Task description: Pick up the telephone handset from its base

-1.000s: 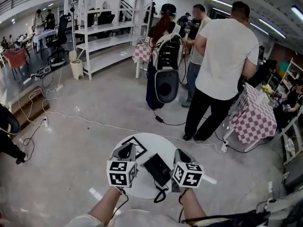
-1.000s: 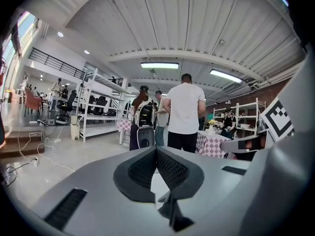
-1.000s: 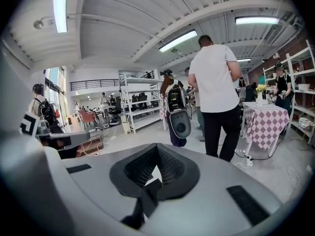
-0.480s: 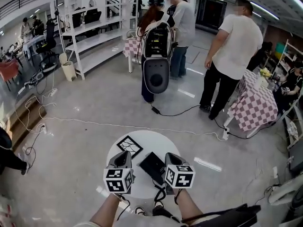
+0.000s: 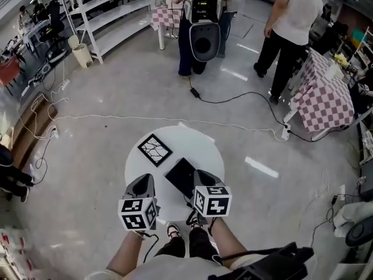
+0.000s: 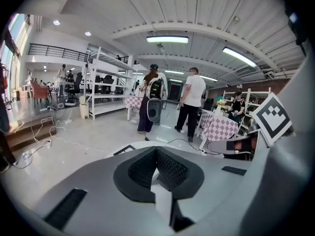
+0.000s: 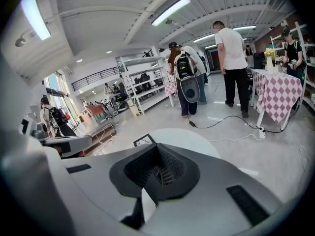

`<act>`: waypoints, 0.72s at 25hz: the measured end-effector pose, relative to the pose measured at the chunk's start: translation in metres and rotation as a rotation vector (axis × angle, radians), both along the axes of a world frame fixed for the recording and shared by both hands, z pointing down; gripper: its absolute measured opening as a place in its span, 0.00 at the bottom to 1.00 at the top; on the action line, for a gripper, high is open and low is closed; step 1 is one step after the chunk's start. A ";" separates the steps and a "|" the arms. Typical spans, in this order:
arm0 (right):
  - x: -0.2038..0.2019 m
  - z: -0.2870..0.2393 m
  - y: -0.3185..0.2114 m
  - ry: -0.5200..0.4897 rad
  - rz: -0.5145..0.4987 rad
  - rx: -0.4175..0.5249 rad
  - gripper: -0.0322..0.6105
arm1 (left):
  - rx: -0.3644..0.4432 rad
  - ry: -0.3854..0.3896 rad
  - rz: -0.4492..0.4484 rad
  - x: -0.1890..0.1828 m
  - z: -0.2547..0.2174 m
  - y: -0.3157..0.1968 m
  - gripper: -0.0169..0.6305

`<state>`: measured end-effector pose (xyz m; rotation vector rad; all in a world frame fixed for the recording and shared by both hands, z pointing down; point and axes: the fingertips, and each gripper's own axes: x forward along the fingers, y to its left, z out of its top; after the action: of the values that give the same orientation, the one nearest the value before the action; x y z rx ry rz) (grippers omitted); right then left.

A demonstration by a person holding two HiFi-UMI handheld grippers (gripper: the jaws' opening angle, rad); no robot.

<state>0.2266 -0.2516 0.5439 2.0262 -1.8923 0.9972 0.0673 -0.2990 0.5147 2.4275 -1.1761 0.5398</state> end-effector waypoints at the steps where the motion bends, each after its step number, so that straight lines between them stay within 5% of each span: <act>1: 0.000 0.005 0.002 -0.004 -0.005 -0.011 0.09 | -0.017 -0.005 -0.007 0.000 0.007 0.003 0.05; 18: -0.025 0.069 0.031 -0.008 -0.120 -0.167 0.09 | -0.245 -0.026 -0.093 -0.019 0.116 0.046 0.05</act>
<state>0.2020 -0.2210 0.6133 1.7970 -1.8427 1.0932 0.0480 -0.2528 0.6304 2.1548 -1.1532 0.6484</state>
